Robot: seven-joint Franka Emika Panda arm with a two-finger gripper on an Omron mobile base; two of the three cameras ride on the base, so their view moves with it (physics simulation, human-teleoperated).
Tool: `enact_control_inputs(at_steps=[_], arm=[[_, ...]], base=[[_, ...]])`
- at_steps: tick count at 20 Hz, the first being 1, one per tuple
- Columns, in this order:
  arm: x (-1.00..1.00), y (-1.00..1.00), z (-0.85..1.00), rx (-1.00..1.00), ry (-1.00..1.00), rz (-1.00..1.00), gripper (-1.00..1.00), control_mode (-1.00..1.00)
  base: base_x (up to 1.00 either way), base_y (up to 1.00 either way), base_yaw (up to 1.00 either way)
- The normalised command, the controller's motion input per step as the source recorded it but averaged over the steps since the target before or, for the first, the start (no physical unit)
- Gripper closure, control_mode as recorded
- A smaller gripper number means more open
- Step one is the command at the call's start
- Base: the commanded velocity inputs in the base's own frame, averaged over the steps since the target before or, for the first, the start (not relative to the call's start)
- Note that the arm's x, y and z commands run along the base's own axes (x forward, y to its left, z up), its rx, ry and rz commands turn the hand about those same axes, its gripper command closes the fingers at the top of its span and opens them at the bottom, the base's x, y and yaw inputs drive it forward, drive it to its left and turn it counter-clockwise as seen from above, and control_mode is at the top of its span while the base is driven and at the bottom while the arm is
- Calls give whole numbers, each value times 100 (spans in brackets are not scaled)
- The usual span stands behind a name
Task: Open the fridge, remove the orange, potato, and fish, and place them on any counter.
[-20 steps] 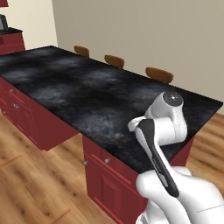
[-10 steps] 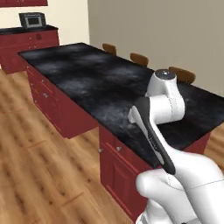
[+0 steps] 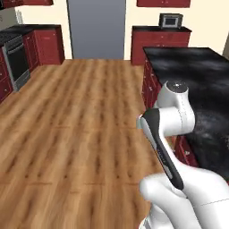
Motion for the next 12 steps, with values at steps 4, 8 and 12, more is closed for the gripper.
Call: enact_control_inputs(at_steps=[4, 8, 12], arm=[[0, 0, 0, 0, 0, 0, -100, 100], [0, 0, 0, 0, 0, 0, -100, 100], [0, 0, 0, 0, 0, 0, -100, 100]], base=[[-37, 60, 81], [-63, 96, 67], [-59, 100, 66]])
